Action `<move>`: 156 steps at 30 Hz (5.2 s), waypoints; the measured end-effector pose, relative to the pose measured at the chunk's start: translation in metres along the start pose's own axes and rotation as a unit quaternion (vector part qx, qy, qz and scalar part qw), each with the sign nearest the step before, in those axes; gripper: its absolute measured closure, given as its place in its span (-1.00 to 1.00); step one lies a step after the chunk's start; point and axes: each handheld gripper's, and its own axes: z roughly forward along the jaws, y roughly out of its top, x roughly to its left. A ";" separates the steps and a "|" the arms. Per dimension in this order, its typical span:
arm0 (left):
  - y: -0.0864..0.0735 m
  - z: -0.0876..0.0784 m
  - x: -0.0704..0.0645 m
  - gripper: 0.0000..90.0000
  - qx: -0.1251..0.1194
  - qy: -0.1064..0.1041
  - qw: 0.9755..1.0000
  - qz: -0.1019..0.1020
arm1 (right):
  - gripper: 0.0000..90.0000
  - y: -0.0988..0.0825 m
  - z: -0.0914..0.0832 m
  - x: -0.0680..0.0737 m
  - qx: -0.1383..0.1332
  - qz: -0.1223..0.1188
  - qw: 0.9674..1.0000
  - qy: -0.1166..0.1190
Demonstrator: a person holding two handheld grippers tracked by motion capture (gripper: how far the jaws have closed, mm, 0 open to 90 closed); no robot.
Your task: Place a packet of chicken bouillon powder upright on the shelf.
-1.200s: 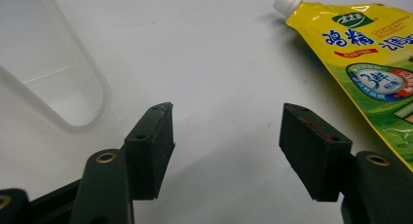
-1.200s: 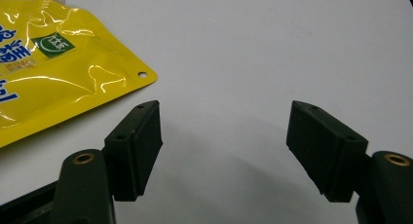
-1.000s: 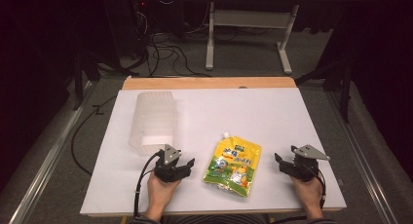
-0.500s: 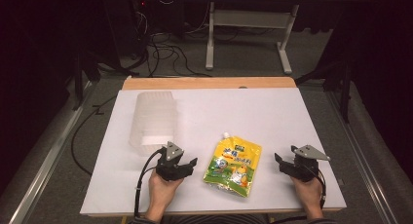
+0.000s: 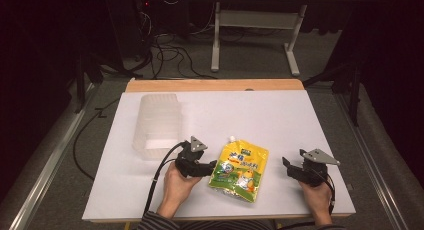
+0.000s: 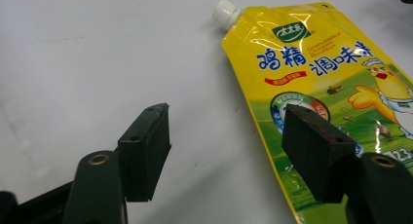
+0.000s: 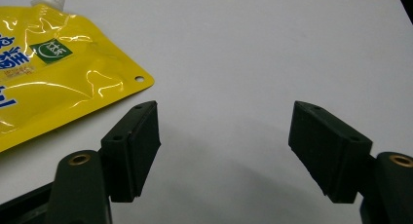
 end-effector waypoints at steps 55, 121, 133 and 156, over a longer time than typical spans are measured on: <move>0.037 0.074 -0.018 0.60 0.120 -0.094 0.988 -0.014 | -0.38 0.000 0.000 0.003 -0.003 -0.012 1.000 0.000; 0.088 -0.061 -0.008 1.00 -0.068 -0.088 0.991 0.075 | -0.37 -0.001 -0.002 0.002 -0.010 -0.005 1.000 0.005; 0.094 -0.073 0.008 1.00 -0.088 -0.073 0.991 0.072 | -0.37 0.000 -0.001 0.004 -0.004 -0.014 1.000 0.010; 0.085 -0.119 0.068 1.00 -0.130 0.009 0.991 0.032 | -0.37 0.000 0.001 0.003 0.001 -0.019 1.000 0.007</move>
